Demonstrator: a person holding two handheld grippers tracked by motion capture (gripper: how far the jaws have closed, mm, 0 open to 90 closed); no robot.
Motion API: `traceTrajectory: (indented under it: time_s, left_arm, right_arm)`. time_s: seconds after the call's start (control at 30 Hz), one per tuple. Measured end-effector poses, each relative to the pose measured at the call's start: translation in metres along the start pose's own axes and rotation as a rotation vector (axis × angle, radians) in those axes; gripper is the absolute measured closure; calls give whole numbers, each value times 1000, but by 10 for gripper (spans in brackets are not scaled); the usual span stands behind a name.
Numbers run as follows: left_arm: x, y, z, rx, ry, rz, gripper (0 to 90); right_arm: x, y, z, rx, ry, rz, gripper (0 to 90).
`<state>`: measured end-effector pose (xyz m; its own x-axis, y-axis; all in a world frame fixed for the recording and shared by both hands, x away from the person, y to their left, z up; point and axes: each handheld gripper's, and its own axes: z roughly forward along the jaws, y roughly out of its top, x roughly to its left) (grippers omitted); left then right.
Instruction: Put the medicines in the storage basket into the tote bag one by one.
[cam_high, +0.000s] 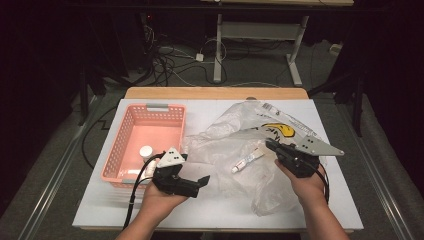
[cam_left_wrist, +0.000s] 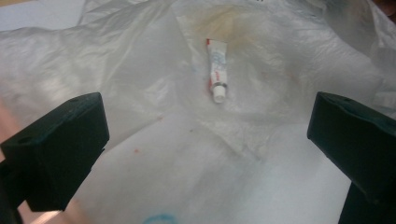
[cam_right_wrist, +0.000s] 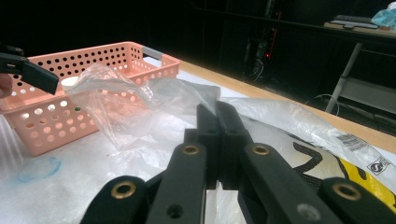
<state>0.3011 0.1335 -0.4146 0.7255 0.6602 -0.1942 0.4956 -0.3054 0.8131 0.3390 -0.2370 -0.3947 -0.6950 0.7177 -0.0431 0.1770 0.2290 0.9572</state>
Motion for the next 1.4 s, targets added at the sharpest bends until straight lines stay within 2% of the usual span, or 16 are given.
traceTrajectory:
  time_s: [0.07, 0.17, 0.3, 0.4, 0.5, 0.7, 0.87, 1.2, 1.4]
  left_arm:
    - [4, -3, -6, -11, 8, -14, 0]
    - [10, -7, -13, -8, 32, -14, 0]
    - [16, -12, -17, 1, 33, -37, 0]
    - [20, -16, -19, 12, 61, -34, 0]
    - [26, -19, -23, 8, 76, -50, 0]
    - [41, -23, -41, -10, 118, -86, 0]
    - [53, -27, -52, -9, 164, -89, 0]
    - [76, -36, -68, -21, 225, -151, 0]
    - [86, -40, -76, -26, 255, -174, 0]
  right_arm:
    - [0, 0, -1, -2, -1, 0, 900]
    - [0, 1, -2, -6, -3, -3, 900]
    - [-1, 1, -3, -6, -3, 2, 900]
    - [-1, 0, -3, -8, -3, -1, 900]
    - [-2, 1, -5, -7, -8, 0, 900]
    - [-3, 2, -7, -15, -9, -4, 900]
    - [-3, 1, -6, -11, -8, -7, 900]
    - [-2, 0, -5, -2, -4, -12, 900]
    - [-2, 0, -6, -4, -3, -9, 900]
